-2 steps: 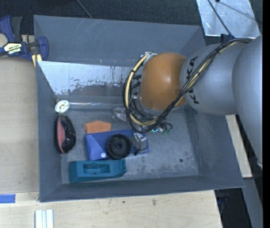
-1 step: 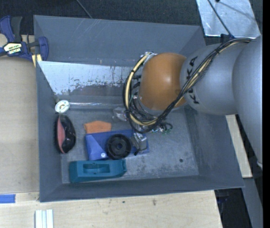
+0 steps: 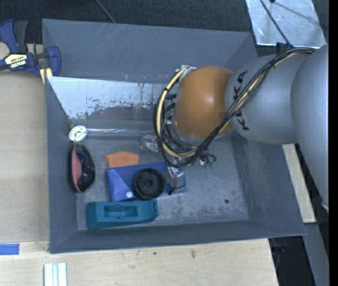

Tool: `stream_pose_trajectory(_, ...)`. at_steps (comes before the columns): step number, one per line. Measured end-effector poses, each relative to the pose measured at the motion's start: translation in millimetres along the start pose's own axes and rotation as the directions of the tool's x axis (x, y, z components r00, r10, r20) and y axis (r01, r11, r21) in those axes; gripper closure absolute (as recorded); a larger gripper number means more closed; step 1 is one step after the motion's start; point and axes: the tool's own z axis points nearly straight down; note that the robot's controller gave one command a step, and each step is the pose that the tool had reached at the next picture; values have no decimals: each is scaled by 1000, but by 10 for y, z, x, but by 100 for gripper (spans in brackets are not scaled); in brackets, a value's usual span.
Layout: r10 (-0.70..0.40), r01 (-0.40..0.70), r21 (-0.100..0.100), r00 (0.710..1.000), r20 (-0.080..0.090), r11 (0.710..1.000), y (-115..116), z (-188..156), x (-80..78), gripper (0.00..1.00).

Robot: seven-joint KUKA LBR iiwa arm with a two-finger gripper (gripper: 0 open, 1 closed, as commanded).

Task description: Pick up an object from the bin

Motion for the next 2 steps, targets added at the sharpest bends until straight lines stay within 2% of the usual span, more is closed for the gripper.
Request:
stream_pose_trajectory(1, 124, -124, 1, 992, -6, 992, 32, 1, 48, 0)
stream_pose_trajectory(2, 352, -352, 2, 936, -5, 936, 115, 3, 190, 0)
